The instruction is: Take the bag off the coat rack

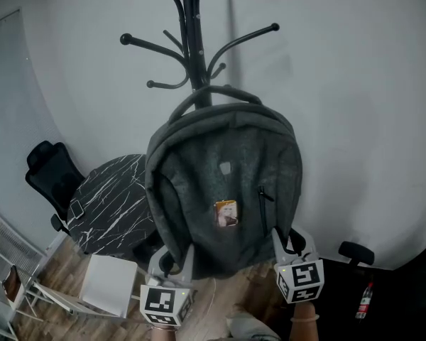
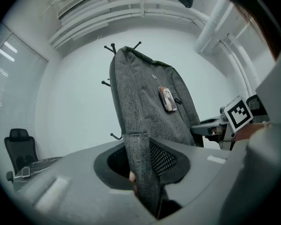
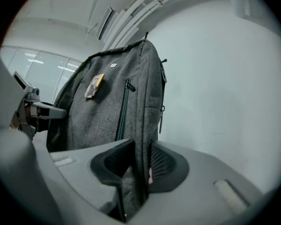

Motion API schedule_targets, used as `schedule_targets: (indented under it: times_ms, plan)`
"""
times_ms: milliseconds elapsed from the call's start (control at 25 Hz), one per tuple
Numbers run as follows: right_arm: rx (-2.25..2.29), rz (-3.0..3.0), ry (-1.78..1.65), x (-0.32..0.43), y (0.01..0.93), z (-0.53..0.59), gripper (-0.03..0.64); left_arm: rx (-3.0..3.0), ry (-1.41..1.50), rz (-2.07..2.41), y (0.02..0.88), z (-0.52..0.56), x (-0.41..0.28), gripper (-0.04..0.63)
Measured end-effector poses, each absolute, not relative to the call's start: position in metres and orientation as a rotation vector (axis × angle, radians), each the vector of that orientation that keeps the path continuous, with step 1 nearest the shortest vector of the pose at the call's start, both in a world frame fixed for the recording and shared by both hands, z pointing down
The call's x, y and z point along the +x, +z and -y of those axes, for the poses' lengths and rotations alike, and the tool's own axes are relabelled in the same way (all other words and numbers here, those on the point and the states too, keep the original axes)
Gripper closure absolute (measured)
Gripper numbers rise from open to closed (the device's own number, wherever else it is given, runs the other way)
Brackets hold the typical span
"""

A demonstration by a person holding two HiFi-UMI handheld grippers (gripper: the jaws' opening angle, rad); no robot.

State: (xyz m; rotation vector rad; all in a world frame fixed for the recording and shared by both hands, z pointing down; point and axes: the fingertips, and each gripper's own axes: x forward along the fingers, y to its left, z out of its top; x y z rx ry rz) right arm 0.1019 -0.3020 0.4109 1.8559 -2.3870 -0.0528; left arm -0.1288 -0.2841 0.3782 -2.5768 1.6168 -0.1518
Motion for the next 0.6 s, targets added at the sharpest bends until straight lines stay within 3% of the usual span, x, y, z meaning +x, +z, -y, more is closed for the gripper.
schedule_targets:
  times_ms: [600]
  plan:
    - [1.898,2.387,-0.132,0.071,0.392,0.188,0.520,-2.562,-0.075,-1.599,0.365,0.175,-0.162,0.506]
